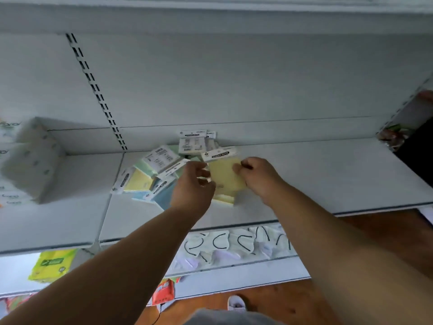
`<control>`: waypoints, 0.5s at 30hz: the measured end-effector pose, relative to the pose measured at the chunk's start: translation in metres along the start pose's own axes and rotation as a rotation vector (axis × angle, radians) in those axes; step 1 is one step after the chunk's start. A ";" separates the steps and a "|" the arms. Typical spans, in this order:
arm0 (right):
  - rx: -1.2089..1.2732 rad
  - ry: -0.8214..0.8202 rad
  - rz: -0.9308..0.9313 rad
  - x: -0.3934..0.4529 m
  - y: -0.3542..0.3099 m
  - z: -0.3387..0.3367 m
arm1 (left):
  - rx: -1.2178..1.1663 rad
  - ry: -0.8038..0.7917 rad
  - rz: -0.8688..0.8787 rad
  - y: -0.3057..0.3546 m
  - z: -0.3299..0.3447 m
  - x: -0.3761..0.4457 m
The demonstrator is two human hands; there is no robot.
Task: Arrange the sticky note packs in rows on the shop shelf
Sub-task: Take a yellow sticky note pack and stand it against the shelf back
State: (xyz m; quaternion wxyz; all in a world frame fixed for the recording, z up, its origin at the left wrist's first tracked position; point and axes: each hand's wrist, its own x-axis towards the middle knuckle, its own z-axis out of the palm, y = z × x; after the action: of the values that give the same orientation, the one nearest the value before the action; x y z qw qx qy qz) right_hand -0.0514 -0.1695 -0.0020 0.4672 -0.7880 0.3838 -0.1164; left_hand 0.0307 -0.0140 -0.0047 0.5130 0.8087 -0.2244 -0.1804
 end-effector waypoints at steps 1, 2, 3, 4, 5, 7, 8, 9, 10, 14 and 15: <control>0.076 0.038 0.013 -0.009 0.007 -0.005 | -0.029 -0.019 0.000 0.002 0.005 -0.002; 0.117 0.075 0.014 -0.018 0.015 -0.010 | -0.069 -0.048 -0.013 0.005 0.012 -0.006; 0.139 0.115 0.021 -0.025 0.022 -0.017 | -0.111 -0.083 -0.029 0.007 0.020 -0.009; 0.155 0.152 0.033 -0.030 0.030 -0.026 | -0.145 -0.121 -0.040 0.011 0.029 -0.012; 0.163 0.185 0.051 -0.035 0.036 -0.037 | -0.169 -0.160 -0.044 0.015 0.039 -0.015; 0.160 0.241 0.074 -0.042 0.046 -0.059 | -0.192 -0.239 -0.043 0.024 0.058 -0.019; 0.145 0.264 0.082 -0.044 0.052 -0.070 | -0.197 -0.273 -0.032 0.028 0.069 -0.021; 0.127 0.287 0.091 -0.047 0.057 -0.082 | -0.188 -0.303 -0.021 0.032 0.080 -0.022; 0.119 0.315 0.093 -0.048 0.064 -0.093 | -0.165 -0.328 -0.009 0.038 0.091 -0.023; 0.095 0.376 0.096 -0.044 0.096 -0.148 | -0.029 -0.437 0.047 0.063 0.148 -0.030; 0.071 0.382 0.094 -0.040 0.105 -0.164 | -0.013 -0.453 0.065 0.071 0.166 -0.032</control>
State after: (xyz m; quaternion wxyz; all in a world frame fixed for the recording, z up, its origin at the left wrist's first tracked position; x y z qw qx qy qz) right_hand -0.2195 -0.2758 0.0061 0.4183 -0.7156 0.4976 -0.2555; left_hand -0.0950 -0.1468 -0.0061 0.4602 0.7366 -0.3587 -0.3420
